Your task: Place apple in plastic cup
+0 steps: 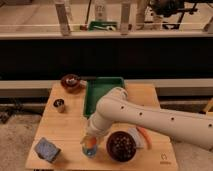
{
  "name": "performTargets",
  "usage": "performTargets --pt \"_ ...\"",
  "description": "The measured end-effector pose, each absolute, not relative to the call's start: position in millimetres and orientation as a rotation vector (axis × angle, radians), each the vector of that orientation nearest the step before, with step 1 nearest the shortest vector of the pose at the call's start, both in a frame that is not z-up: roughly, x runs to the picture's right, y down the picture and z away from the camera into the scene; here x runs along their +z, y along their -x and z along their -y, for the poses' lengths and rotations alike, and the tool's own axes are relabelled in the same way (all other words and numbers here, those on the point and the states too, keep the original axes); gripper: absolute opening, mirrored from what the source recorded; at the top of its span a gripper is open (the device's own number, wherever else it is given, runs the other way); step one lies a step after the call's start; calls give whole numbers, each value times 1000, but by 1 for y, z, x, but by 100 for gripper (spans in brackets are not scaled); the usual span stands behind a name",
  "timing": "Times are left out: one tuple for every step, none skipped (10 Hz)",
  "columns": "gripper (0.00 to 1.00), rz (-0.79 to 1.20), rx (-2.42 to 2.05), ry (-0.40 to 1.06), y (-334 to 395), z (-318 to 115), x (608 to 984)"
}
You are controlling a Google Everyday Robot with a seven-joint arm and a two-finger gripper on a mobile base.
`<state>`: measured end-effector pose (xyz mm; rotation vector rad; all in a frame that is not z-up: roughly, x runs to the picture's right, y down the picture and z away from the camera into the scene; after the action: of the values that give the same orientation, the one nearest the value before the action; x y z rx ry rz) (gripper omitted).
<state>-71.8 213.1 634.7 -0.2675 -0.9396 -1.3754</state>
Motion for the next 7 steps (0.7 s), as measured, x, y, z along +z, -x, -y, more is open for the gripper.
performTargets --pt "0 941 -1378 268 72 -213 634" --pt "0 944 -1380 269 72 -213 634" --pt "2 946 -1382 270 72 -213 634" --pt "9 949 -1384 271 73 -213 633" --pt "21 951 -1384 271 73 -213 633" --pt "29 952 -1380 270 73 -213 632" --pt "39 951 -1377 269 72 -212 631"
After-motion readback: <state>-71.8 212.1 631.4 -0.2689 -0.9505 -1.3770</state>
